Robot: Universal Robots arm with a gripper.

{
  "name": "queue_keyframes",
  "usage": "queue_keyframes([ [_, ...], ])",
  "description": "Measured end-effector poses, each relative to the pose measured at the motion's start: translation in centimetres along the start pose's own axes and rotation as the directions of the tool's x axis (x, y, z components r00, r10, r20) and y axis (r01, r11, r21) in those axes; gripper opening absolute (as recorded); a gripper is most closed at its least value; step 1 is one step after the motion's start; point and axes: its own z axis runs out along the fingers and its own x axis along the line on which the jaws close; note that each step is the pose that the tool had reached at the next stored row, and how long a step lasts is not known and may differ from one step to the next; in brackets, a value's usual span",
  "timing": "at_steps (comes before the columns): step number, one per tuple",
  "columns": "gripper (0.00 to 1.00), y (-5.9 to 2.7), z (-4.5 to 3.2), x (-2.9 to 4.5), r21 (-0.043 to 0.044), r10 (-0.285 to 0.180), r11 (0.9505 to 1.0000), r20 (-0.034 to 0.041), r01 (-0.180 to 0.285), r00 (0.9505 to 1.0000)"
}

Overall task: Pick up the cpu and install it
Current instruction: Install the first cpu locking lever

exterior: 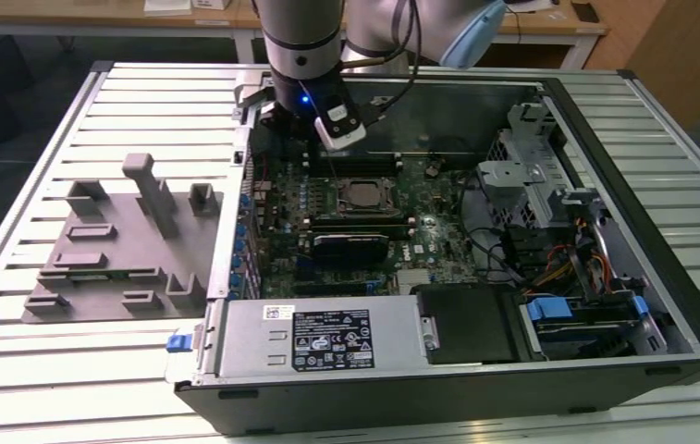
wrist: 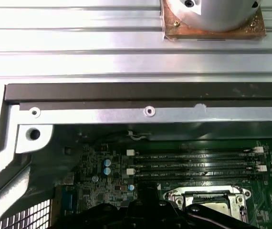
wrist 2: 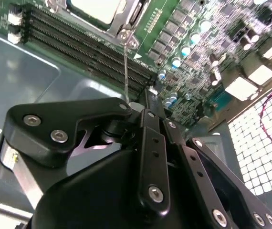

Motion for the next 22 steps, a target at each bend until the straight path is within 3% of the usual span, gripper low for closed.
queue_keyframes([
  [5,0.11,0.0,0.0,-0.01,-0.0002,0.0,1.0,-0.0001,0.0,1.0],
  [10,0.11,0.02,0.02,-0.49,-0.0002,0.0,1.0,-0.0001,0.0,1.0],
  [22,0.11,0.11,0.12,-2.9,-0.0001,0.0,1.0,-0.0001,0.0,1.0],
])
